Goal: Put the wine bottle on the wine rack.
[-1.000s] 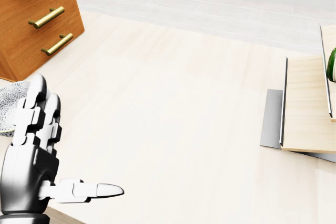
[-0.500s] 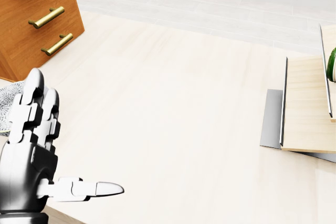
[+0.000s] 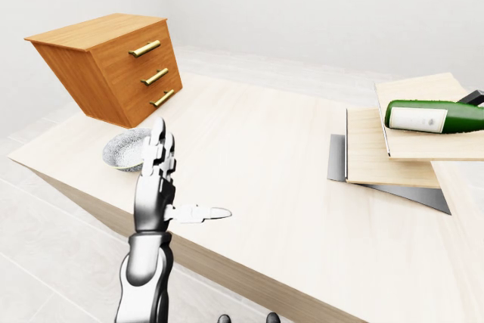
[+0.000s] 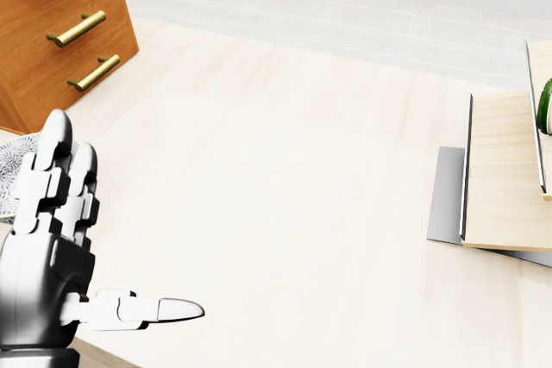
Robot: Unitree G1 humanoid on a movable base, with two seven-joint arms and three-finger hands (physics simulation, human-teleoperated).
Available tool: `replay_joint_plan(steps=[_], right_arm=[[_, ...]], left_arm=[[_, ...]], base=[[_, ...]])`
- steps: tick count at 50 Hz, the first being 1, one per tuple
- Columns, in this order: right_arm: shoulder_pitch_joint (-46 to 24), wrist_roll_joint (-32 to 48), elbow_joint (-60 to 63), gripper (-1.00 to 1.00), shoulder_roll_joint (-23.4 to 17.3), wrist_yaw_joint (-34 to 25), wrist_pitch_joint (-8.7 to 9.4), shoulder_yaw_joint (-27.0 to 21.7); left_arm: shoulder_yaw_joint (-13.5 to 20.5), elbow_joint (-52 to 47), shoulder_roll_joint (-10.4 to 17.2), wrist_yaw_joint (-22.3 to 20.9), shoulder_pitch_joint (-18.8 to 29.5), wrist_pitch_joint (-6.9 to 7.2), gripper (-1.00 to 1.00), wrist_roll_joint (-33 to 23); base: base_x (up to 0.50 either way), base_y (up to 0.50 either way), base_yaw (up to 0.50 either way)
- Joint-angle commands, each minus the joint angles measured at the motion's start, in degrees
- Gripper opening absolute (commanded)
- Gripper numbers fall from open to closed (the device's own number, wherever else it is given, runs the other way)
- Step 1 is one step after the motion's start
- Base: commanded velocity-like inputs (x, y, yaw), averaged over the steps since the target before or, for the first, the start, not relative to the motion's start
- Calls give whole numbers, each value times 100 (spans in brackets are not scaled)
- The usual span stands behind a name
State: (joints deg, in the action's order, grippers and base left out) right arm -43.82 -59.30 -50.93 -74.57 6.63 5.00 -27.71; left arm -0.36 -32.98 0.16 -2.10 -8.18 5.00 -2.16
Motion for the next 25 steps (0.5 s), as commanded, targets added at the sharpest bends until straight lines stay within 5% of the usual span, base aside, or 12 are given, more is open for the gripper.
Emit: replay_joint_plan(steps=[1, 25], right_arm=[[-275, -201, 874, 100, 64, 388, 0, 117], [-498, -1107, 2611, 100, -69, 1038, 0, 6]], left_arm=[[12, -37, 4, -10, -5, 0, 100, 15], [85, -75, 16, -55, -24, 0, 100, 72]], base=[[0, 0, 0], [0, 0, 0]])
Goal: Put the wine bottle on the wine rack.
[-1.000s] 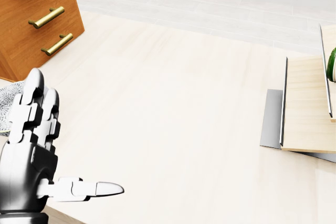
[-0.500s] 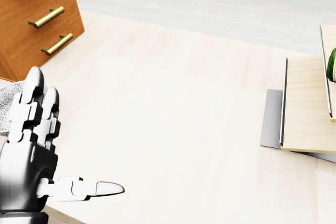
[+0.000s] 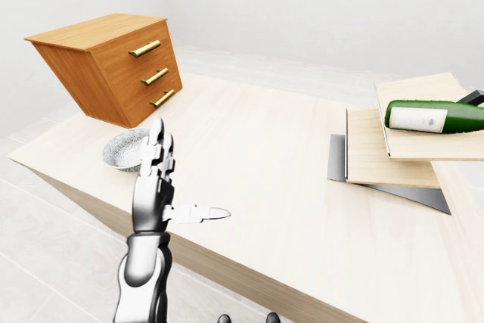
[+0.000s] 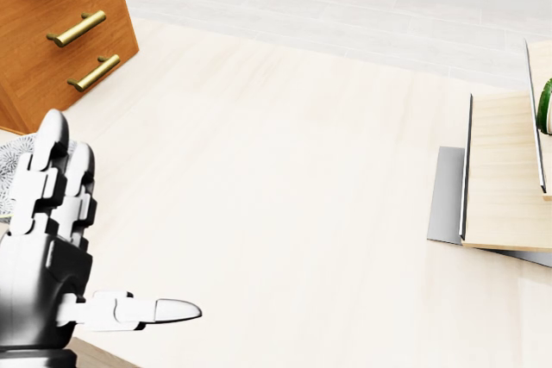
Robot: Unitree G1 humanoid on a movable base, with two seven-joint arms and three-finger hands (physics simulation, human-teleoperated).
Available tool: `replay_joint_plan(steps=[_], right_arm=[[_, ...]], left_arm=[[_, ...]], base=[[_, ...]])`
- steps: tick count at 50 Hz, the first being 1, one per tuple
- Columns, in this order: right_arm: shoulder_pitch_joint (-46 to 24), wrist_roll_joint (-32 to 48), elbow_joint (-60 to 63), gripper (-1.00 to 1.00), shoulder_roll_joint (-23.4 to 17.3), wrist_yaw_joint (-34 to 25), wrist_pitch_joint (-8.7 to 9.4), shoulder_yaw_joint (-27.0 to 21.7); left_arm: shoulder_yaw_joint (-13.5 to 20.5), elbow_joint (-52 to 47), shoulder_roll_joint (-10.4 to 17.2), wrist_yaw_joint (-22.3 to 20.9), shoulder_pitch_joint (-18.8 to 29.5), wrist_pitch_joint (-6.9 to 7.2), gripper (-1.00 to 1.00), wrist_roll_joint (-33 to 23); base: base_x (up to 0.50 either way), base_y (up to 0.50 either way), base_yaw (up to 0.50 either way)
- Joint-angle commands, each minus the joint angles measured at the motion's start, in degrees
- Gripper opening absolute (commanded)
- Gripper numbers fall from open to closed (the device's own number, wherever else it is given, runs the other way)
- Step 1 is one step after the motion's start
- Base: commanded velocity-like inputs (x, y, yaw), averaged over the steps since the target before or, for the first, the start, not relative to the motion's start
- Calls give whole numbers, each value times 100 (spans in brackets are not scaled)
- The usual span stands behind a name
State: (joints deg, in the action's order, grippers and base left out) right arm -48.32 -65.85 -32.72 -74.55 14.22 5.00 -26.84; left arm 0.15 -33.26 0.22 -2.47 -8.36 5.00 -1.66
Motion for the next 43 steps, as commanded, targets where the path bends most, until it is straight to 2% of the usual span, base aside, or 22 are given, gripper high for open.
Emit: replay_joint_plan(steps=[1, 8, 15, 22, 33, 43], right_arm=[[-9, -500, 821, 100, -78, 311, 0, -94], [103, -1067, 1440, 100, -264, 611, 0, -215], [577, -1785, 2184, 100, -513, 838, 0, -448], [1306, -2115, 2908, 100, -761, 813, 0, -788], [2301, -2968, 3851, 100, -985, 1169, 0, -2003], [2943, -3423, 4477, 100, -1162, 1371, 0, -3637]], left_arm=[[35, -48, 9, -19, -5, 0, 100, 21], [41, -110, 6, -22, -11, 0, 100, 20], [38, -209, 12, -27, 11, 0, 100, 4], [53, -379, 17, -39, 0, 0, 100, -1], [62, -588, 26, -64, 22, 0, 100, -24], [20, -592, -1, -69, -43, 0, 100, -61]], base=[[0, 0, 0], [0, 0, 0], [0, 0, 0], [0, 0, 0], [0, 0, 0], [0, 0, 0]])
